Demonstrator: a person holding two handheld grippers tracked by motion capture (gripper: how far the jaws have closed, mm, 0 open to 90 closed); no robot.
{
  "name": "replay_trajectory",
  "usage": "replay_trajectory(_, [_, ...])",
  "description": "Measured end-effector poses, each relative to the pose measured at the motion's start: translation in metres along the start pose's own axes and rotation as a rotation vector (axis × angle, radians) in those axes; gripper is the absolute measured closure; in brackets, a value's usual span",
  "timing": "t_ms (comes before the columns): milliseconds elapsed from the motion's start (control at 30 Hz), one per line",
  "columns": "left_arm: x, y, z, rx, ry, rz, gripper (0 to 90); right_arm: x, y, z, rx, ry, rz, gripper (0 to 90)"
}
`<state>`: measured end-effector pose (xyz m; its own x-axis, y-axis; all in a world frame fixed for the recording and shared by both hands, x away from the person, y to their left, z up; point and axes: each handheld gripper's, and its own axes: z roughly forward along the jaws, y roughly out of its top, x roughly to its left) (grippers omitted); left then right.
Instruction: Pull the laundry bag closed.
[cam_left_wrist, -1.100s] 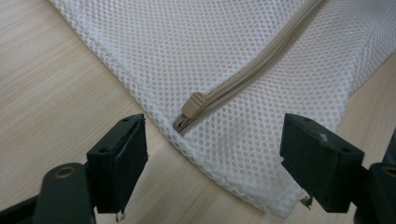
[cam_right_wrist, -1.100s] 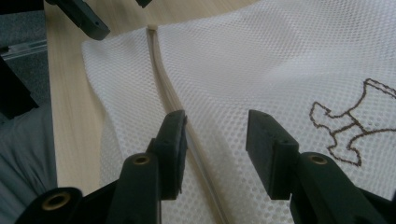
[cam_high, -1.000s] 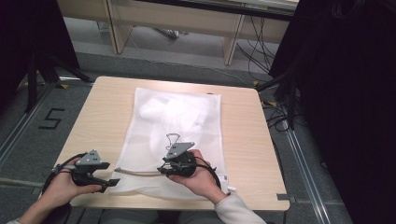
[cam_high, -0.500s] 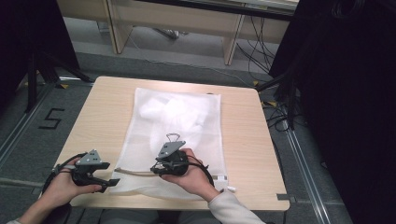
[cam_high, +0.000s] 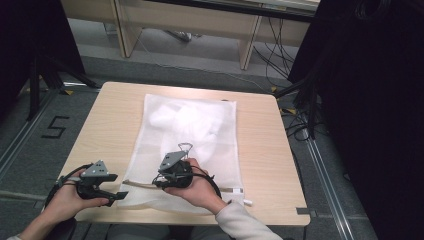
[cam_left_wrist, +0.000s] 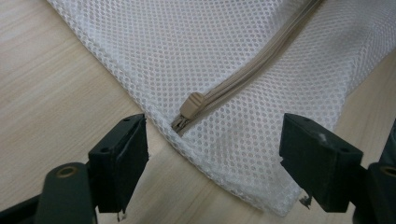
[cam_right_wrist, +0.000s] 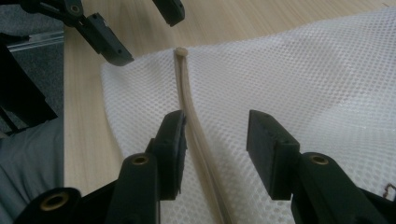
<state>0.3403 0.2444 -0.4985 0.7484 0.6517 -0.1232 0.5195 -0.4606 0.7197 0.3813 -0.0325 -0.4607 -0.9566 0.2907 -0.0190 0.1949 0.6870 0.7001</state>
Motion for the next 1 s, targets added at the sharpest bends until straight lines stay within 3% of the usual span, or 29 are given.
replay_trajectory(67, [0.001,0.0,-0.001,0.012,0.001,0.012,23.2,0.002,0.003,0.002,0.008,0.005,0.01,58.6])
replay_trajectory(167, [0.001,0.0,-0.001,0.013,-0.001,-0.002,23.2,0.003,0.007,0.008,0.01,0.014,0.001,59.2])
replay_trajectory(200, [0.0,0.0,0.0,-0.008,-0.003,-0.007,23.2,0.006,0.008,0.009,0.01,0.019,0.02,59.5])
replay_trajectory(300, [0.0,0.0,0.0,-0.007,-0.006,-0.007,23.1,0.007,0.015,0.014,0.014,0.029,-0.016,59.9])
replay_trajectory(400, [0.0,0.0,0.0,0.0,-0.006,-0.002,23.1,0.009,0.017,0.016,0.01,0.027,0.0,60.5])
replay_trajectory(433, [0.0,0.0,0.0,0.0,-0.007,0.0,23.1,0.008,0.019,0.017,0.008,0.03,-0.019,60.9])
replay_trajectory(467, [0.0,0.0,0.0,-0.006,-0.008,-0.005,23.1,0.01,0.02,0.018,0.009,0.027,0.0,61.5])
replay_trajectory(533, [0.001,0.0,-0.001,0.016,-0.001,0.018,23.1,0.009,0.023,0.02,0.009,0.035,-0.019,62.6])
replay_trajectory(700, [0.001,0.0,-0.001,0.017,-0.01,0.016,23.1,0.011,0.029,0.027,0.02,0.061,-0.018,65.6])
replay_trajectory(733, [0.001,0.0,-0.001,0.017,-0.013,0.016,23.1,0.012,0.03,0.029,0.018,0.062,0.002,66.0])
replay_trajectory(867, [0.001,0.0,-0.001,0.017,-0.016,0.019,23.1,0.012,0.036,0.036,0.02,0.069,-0.01,67.0])
replay_trajectory(900, [0.0,0.0,0.0,0.004,-0.016,0.004,23.1,0.011,0.037,0.038,0.021,0.077,-0.012,67.1])
replay_trajectory(1000, [0.001,0.0,-0.001,0.015,-0.017,0.016,23.1,0.012,0.04,0.044,0.023,0.085,-0.006,67.7])
